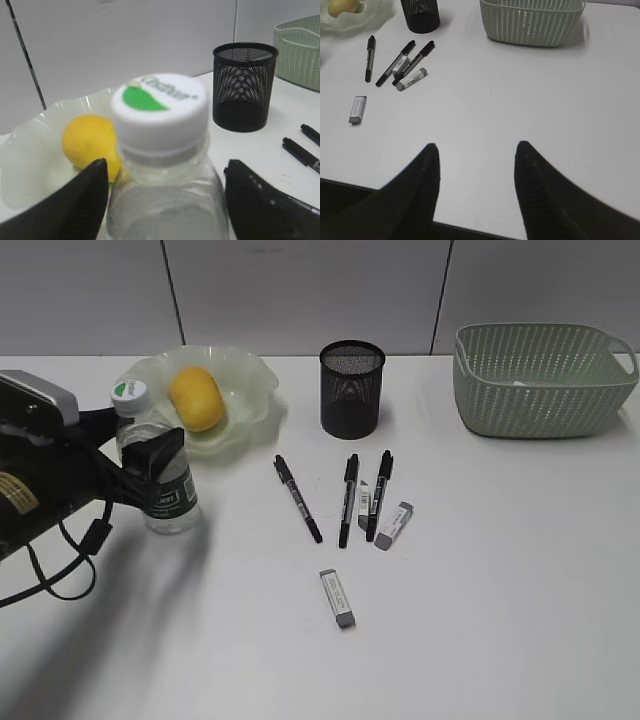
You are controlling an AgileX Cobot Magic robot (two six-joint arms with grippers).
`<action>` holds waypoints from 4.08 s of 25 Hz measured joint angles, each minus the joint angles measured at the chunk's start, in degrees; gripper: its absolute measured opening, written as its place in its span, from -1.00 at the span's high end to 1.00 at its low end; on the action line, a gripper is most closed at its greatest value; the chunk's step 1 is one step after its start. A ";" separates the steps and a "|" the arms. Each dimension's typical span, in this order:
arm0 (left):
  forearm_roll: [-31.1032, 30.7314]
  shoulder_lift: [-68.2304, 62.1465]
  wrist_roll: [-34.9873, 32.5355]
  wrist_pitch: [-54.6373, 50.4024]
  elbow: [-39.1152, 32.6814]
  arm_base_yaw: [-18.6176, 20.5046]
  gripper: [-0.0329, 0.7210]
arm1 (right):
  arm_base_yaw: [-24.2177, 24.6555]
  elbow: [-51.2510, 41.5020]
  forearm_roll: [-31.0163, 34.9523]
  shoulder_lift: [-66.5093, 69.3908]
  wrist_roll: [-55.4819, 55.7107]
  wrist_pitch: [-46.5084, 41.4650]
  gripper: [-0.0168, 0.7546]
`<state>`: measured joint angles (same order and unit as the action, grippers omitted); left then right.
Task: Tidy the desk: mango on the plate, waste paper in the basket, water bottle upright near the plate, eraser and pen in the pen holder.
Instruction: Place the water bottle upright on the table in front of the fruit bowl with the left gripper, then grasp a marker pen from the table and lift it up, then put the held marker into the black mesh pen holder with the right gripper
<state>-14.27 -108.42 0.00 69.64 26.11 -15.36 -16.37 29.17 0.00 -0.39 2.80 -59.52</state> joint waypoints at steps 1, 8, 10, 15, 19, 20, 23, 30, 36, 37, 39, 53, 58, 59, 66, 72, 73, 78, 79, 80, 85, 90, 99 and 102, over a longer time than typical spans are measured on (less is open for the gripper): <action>0.00 1.21 0.00 -0.12 -0.02 0.00 -0.54 | 0.00 0.00 0.00 0.00 0.05 0.00 -0.06; -0.26 15.60 3.01 -2.15 -0.22 0.00 -0.55 | 0.00 0.00 0.00 0.00 0.05 0.00 0.08; -0.26 23.17 7.11 -10.85 -0.22 0.00 -0.54 | 0.00 0.00 0.00 0.00 0.05 0.00 0.10; -0.19 49.12 15.66 -54.06 1.94 0.00 -0.28 | 0.00 0.00 0.00 0.00 0.11 0.00 0.12; 0.25 71.62 16.40 -87.35 5.02 0.00 0.01 | 0.00 0.00 0.00 0.00 0.11 0.00 0.13; 0.18 76.31 16.40 -94.52 5.88 0.00 0.06 | 0.00 0.00 0.00 0.00 0.11 0.00 0.13; 0.19 87.36 16.15 -113.07 7.48 0.00 0.12 | 0.00 0.00 0.00 0.00 0.11 0.00 0.13; 0.25 100.48 15.71 -134.34 7.03 0.00 0.14 | 0.00 0.00 0.00 0.00 0.11 0.00 0.15; 2.61 105.96 12.03 -130.99 4.90 0.00 0.14 | 0.00 0.00 0.00 0.00 0.06 0.00 0.15; 2.78 106.57 11.74 -130.82 4.77 0.00 0.14 | 0.00 0.07 0.00 0.00 -0.20 0.14 0.15; 2.89 107.40 11.39 -130.50 4.77 0.00 0.14 | 0.00 0.49 0.00 1.23 -1.49 1.01 0.15; 3.37 108.76 11.03 -130.25 4.71 0.00 0.14 | -2.35 17.76 13.81 76.55 -11.65 29.48 0.02; 3.37 108.76 10.93 -130.25 4.71 0.00 0.14 | -4.95 40.45 14.35 103.20 -6.01 26.36 0.02; 3.37 108.76 10.93 -130.25 4.71 0.00 0.14 | -5.51 44.56 13.40 107.93 -3.36 24.39 0.02; 3.37 108.76 10.93 -130.25 4.71 0.00 0.14 | -10.03 72.84 0.53 131.45 13.86 5.78 0.02; 3.37 108.76 10.93 -130.25 4.71 0.00 0.14 | -10.46 83.36 0.73 138.99 20.18 1.01 0.02; 3.37 108.76 10.93 -130.25 4.71 0.00 0.14 | -10.46 83.55 0.66 139.30 20.80 0.78 0.02; 3.37 108.76 10.93 -130.25 4.71 0.00 0.14 | -10.46 83.89 0.00 140.09 22.29 0.31 0.05; 3.37 108.76 10.93 -130.25 4.71 0.00 0.14 | -10.46 83.94 0.00 140.27 22.34 0.31 0.08; 3.37 108.76 10.93 -130.25 4.71 0.00 0.14 | -10.46 83.94 0.00 140.41 22.36 0.31 0.12; 3.37 108.76 10.93 -130.25 4.71 0.00 0.14 | -10.46 83.94 0.00 141.39 22.53 0.20 0.38; 3.37 108.76 10.93 -130.25 4.71 0.00 0.14 | -10.46 84.01 -1.37 141.40 22.54 -0.38 0.60; 3.37 108.76 10.93 -130.25 4.71 0.00 0.14 | -10.46 83.95 -6.98 128.32 18.48 0.14 0.60; 3.37 108.76 10.93 -130.25 4.71 0.00 0.14 | -10.46 83.95 -9.46 122.43 16.80 12.48 0.61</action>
<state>-10.90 0.34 10.93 -60.61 30.82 -15.36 -26.83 113.12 -9.46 122.04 19.61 -47.04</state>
